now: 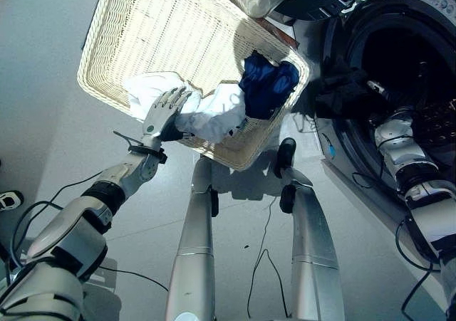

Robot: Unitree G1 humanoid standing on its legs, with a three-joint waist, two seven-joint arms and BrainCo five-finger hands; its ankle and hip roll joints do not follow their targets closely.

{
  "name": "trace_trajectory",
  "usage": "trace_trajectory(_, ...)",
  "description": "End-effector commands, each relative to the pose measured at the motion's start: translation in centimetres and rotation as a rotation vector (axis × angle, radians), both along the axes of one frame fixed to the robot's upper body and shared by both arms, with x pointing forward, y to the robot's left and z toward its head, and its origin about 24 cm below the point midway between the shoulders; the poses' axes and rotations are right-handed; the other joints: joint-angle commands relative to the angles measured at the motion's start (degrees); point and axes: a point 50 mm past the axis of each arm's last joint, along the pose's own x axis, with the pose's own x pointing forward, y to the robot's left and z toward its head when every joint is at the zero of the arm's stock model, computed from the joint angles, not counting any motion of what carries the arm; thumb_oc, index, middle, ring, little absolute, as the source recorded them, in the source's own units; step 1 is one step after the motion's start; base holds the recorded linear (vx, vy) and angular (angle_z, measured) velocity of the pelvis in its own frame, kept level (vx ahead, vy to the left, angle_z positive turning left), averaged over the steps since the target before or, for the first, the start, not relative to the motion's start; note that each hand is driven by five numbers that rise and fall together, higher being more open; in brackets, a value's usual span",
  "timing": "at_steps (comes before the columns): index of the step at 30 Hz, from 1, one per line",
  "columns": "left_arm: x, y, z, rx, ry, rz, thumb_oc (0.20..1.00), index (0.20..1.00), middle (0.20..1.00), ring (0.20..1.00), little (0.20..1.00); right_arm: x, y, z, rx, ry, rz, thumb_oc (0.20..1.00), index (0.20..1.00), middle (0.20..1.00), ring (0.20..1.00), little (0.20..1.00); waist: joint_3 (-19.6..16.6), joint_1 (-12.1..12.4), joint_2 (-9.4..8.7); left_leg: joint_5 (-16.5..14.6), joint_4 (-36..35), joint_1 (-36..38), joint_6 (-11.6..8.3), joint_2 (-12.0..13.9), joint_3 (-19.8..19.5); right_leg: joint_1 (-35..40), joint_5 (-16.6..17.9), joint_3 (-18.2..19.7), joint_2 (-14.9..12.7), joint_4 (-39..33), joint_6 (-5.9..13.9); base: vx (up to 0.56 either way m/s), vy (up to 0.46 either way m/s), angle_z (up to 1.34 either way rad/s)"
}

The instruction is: Put the clothes into the washing machine.

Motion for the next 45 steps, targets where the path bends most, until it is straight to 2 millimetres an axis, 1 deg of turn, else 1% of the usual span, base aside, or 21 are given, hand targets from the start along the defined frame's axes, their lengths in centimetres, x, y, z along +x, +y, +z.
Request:
trace_trajectory(1,0.7,-0.1,-1.0,-0.009,0.122,0.079,1.000,1.000,1.000,1.000,1.000,-0.9,-1.7,2.7,-0.080,-0.071,-0.036,1.000,1.000,1.000,1.000,1.000,0.03,-1.20,0.90,-11.02,9.07,0.79,3.91,-4.91,4.00,4.95,11.70,-2.88,4.31,-14.94,4.52,0.00,0.000,0.00)
trace_trajectory(3,0.8,0.0,-1.1,0.000,0.130,0.093,1.000,1.000,1.000,1.000,1.000,-0.9,-1.6,2.8,-0.081,-0.071,-0.035,1.000,1.000,1.000,1.000,1.000,0.03,-1.27,0.89,-11.02,9.16,0.71,3.91,-4.95,3.98,4.88,11.78,-2.79,4.39,-14.94,4.51,0.00,0.000,0.00)
trace_trajectory(6,1.2,0.7,-0.8,0.032,0.154,0.161,1.000,1.000,1.000,1.000,1.000,-0.7,-1.4,3.1,-0.085,-0.077,-0.027,1.000,1.000,1.000,1.000,1.000,0.03,-1.64,0.63,-11.07,9.20,0.63,3.87,-4.81,4.19,4.80,11.80,-2.59,4.54,-15.01,4.52,0.00,0.000,0.00)
trace_trajectory(7,1.3,0.7,-0.7,0.042,0.154,0.171,0.918,0.918,0.918,0.918,0.918,-0.6,-1.3,3.2,-0.085,-0.079,-0.025,1.000,1.000,1.000,1.000,1.000,0.03,-1.69,0.57,-11.08,9.11,0.61,3.85,-4.79,4.23,4.78,11.83,-2.60,4.57,-15.12,4.54,0.00,0.000,0.00)
trace_trajectory(8,1.4,0.8,-0.6,0.040,0.153,0.178,0.805,0.805,0.805,0.805,0.805,-0.6,-1.1,3.3,-0.087,-0.080,-0.023,1.000,1.000,1.000,1.000,1.000,0.03,-1.77,0.51,-11.02,9.04,0.61,3.83,-4.79,4.25,4.77,11.93,-2.57,4.64,-15.25,4.52,0.00,0.000,0.00)
trace_trajectory(9,1.5,0.8,-0.5,0.036,0.153,0.188,0.586,0.586,0.586,0.586,0.586,-0.5,-1.0,3.4,-0.089,-0.081,-0.021,1.000,1.000,1.000,1.000,1.000,0.03,-1.86,0.44,-10.98,8.90,0.62,3.79,-4.75,4.27,4.73,11.98,-2.50,4.68,-15.35,4.52,0.00,0.000,0.00)
trace_trajectory(10,1.6,0.7,-0.4,0.042,0.152,0.196,0.404,0.404,0.404,0.404,0.404,-0.4,-0.9,3.5,-0.088,-0.082,-0.021,1.000,1.000,1.000,1.000,1.000,0.03,-1.88,0.37,-10.95,8.82,0.61,3.76,-4.75,4.28,4.78,11.96,-2.53,4.67,-15.45,4.54,0.00,0.000,0.00)
trace_trajectory(11,1.6,0.6,-0.3,0.045,0.155,0.195,0.200,0.200,0.200,0.200,0.200,-0.4,-0.9,3.5,-0.088,-0.083,-0.021,1.000,1.000,1.000,1.000,1.000,0.03,-1.92,0.36,-10.95,8.78,0.61,3.74,-4.73,4.31,4.77,11.97,-2.49,4.68,-15.47,4.59,0.00,0.000,0.00)
trace_trajectory(21,2.0,-0.2,-0.5,0.056,0.188,0.186,0.200,0.200,0.200,0.200,0.200,-0.1,-0.1,3.4,-0.083,-0.093,-0.012,1.000,1.000,1.000,1.000,1.000,0.03,-2.48,-0.42,-11.09,9.06,0.40,3.69,-4.86,4.28,4.81,12.43,-2.30,4.94,-16.00,4.63,0.00,0.000,0.00)
trace_trajectory(26,1.9,-0.1,-0.7,0.049,0.198,0.183,0.200,0.200,0.200,0.200,0.200,-0.2,0.1,3.2,-0.081,-0.098,-0.006,1.000,1.000,1.000,1.000,1.000,0.03,-2.56,-0.53,-11.12,8.99,0.49,3.71,-4.88,4.29,4.87,12.48,-2.16,5.08,-16.08,4.65,0.00,0.000,0.00)
trace_trajectory(29,1.9,-0.1,-0.7,0.003,0.205,0.180,0.200,0.200,0.200,0.200,0.200,-0.1,0.3,3.2,-0.072,-0.108,0.006,1.000,1.000,1.000,1.000,1.000,0.03,-2.52,-0.43,-11.03,8.82,0.62,3.74,-5.00,4.21,4.94,12.60,-2.12,5.20,-16.21,4.61,0.00,0.000,0.00)
trace_trajectory(32,1.8,-0.3,-0.5,-0.151,0.204,0.147,0.200,0.200,0.200,0.200,0.200,-0.1,0.5,3.2,0.001,-0.148,0.061,1.000,1.000,1.000,1.000,1.000,0.03,-2.52,-0.33,-11.00,8.85,0.65,3.68,-5.04,4.15,4.90,12.58,-1.93,5.30,-16.16,4.58,0.00,0.000,0.00)
trace_trajectory(33,1.7,-0.3,-0.3,-0.246,0.194,0.125,0.200,0.200,0.200,0.200,0.200,-0.1,0.6,3.0,0.032,-0.169,0.102,1.000,1.000,1.000,1.000,1.000,0.03,-2.52,-0.35,-10.91,8.69,0.67,3.67,-5.01,4.15,4.89,12.50,-1.87,5.37,-16.14,4.50,0.00,0.000,0.00)
trace_trajectory(35,1.5,-0.4,0.1,-0.362,0.163,0.085,0.200,0.200,0.200,0.200,0.200,-0.2,1.2,2.6,0.092,-0.202,0.160,1.000,1.000,1.000,1.000,1.000,0.03,-2.65,-0.39,-10.89,8.66,0.70,3.57,-5.01,4.22,4.79,12.49,-1.74,5.43,-16.12,4.48,0.00,0.000,0.00)
trace_trajectory(38,0.7,-0.6,1.4,-0.647,0.060,-0.018,0.200,0.200,0.200,0.200,0.200,-0.7,2.3,1.4,0.206,-0.264,0.266,1.000,1.000,1.000,1.000,1.000,0.03,-2.71,-0.43,-10.82,8.43,0.91,3.53,-4.98,4.32,4.82,12.09,-1.59,5.58,-15.85,4.28,0.00,0.000,0.00)
trace_trajectory(40,-0.1,-0.7,2.3,-0.797,-0.042,-0.112,0.200,0.200,0.200,0.200,0.200,-1.4,3.3,0.3,0.266,-0.324,0.348,1.000,1.000,1.000,1.000,1.000,0.03,-2.82,-0.49,-10.81,8.34,1.01,3.48,-5.01,4.45,4.84,11.76,-1.64,5.51,-15.65,4.15,0.00,0.000,0.00)
trace_trajectory(43,-1.4,-1.1,3.0,-0.919,-0.148,-0.220,0.200,0.200,0.200,0.200,0.200,-2.4,4.4,-0.6,0.341,-0.393,0.423,1.000,1.000,1.000,1.000,1.000,0.03,-2.84,-0.48,-10.70,8.18,1.17,3.51,-5.13,4.34,4.96,11.50,-1.54,5.52,-15.47,4.01,0.00,0.000,0.00)
trace_trajectory(44,-2.1,-1.5,3.3,-0.982,-0.208,-0.282,0.200,0.200,0.200,0.200,0.200,-2.9,5.0,-1.2,0.398,-0.437,0.468,1.000,1.000,1.000,1.000,1.000,0.03,-2.84,-0.44,-10.72,8.13,1.17,3.60,-5.20,4.22,4.92,11.30,-1.45,5.55,-15.26,3.93,0.00,0.000,0.00)
trace_trajectory(45,-2.3,-1.6,3.5,-0.998,-0.225,-0.298,0.200,0.200,0.200,0.200,0.200,-3.1,5.3,-1.4,0.410,-0.444,0.480,1.000,1.000,1.000,1.000,1.000,0.03,-2.88,-0.43,-10.71,8.14,1.25,3.62,-5.19,4.26,4.99,11.24,-1.43,5.56,-15.17,3.90,0.00,0.000,0.00)
